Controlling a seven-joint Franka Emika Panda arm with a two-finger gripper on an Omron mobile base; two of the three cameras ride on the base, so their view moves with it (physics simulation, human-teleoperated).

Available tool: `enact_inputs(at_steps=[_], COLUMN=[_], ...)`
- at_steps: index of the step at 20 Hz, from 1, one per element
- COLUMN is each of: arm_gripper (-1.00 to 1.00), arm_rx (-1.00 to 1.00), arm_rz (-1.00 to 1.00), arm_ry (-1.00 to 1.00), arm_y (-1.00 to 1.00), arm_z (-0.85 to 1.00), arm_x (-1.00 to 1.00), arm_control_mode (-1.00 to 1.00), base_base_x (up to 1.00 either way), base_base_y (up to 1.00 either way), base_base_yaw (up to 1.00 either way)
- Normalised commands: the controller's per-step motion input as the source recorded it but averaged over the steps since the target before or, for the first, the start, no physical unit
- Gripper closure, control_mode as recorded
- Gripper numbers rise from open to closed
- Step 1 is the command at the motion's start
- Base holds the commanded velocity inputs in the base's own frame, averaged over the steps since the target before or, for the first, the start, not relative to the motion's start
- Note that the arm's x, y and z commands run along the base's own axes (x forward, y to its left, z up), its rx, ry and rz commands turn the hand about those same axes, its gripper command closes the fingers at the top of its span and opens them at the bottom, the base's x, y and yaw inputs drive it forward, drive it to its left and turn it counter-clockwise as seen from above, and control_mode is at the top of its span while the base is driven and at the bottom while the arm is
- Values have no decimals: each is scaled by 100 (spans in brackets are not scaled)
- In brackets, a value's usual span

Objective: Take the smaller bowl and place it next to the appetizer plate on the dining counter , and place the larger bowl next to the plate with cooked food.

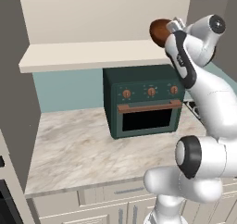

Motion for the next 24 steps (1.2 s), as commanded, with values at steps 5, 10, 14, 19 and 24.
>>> enact_inputs(at_steps=[5,10,14,19,24], arm_gripper=[100,100,100,100,100], arm_rx=[-3,-1,0,0,0], arm_rz=[0,0,0,0,0], arm_ry=[37,29,22,7,7], arm_y=[15,13,16,28,8], arm_z=[-24,-55,-81,-100,-100], arm_x=[-100,-100,-100,-100,-100], arm_control_mode=[-100,-100,-100,-100,-100], base_base_x=[0,0,0,0,0], base_base_y=[0,0,0,0,0], base_base_yaw=[0,0,0,0,0])
